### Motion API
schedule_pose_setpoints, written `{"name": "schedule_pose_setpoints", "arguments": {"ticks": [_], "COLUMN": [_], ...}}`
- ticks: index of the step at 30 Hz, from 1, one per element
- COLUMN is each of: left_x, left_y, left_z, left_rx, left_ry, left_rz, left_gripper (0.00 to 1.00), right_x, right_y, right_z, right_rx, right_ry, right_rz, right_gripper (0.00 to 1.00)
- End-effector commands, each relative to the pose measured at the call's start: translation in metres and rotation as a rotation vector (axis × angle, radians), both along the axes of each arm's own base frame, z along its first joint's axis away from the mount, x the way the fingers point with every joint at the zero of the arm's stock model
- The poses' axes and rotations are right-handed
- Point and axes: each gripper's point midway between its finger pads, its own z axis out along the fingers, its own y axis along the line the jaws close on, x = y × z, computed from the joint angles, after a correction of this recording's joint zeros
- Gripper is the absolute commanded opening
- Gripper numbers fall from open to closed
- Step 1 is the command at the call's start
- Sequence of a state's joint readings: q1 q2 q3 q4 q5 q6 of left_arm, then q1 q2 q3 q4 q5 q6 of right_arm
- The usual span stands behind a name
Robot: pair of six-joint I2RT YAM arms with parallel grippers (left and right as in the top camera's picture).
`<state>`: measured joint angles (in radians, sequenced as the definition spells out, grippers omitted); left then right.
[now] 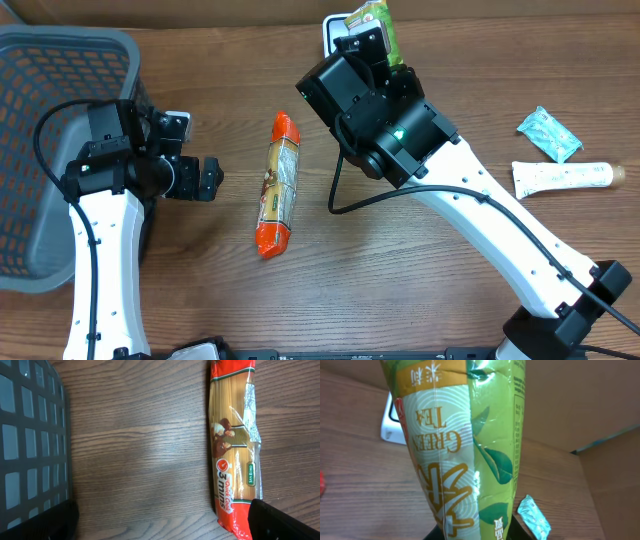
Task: Scan the item barcode
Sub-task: 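Hold the snack bag barcode against the scanner window with the right gripper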
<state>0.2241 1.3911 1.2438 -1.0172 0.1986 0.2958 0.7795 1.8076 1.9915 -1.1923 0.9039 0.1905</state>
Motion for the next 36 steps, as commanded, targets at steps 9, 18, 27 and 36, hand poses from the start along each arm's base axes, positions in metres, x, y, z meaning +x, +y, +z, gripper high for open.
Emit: {"name": "schedule_pose_setpoints", "arguments": {"ticks": [9, 18, 27, 36], "left_x": [0.004, 0.004, 0.004, 0.004], "left_y": [-0.001, -0.001, -0.001, -0.001], "left_z": [0.005, 0.005, 0.004, 0.005], "left_rx": [0.003, 0.003, 0.003, 0.003], "left_ry": [-0.015, -0.015, -0.015, -0.015], "left_rz": [-0.022, -0.022, -0.022, -0.022], "left_gripper": [0.99, 1.00, 1.00, 1.00], "right_x": [0.048, 0.124, 0.157, 0.143], "right_y": [-0.047, -0.054, -0.033, -0.013], "right_z": [0.047, 0.068, 0.000, -0.069], "right_rx": [0.060, -0.087, -0.189, 0.053], "right_ry": [-0.222, -0.374, -0.228, 0.033], "right_rz": [-0.164, -0.121, -0.010, 0.145], "right_gripper": [0.04, 0.04, 0.04, 0.04]}}
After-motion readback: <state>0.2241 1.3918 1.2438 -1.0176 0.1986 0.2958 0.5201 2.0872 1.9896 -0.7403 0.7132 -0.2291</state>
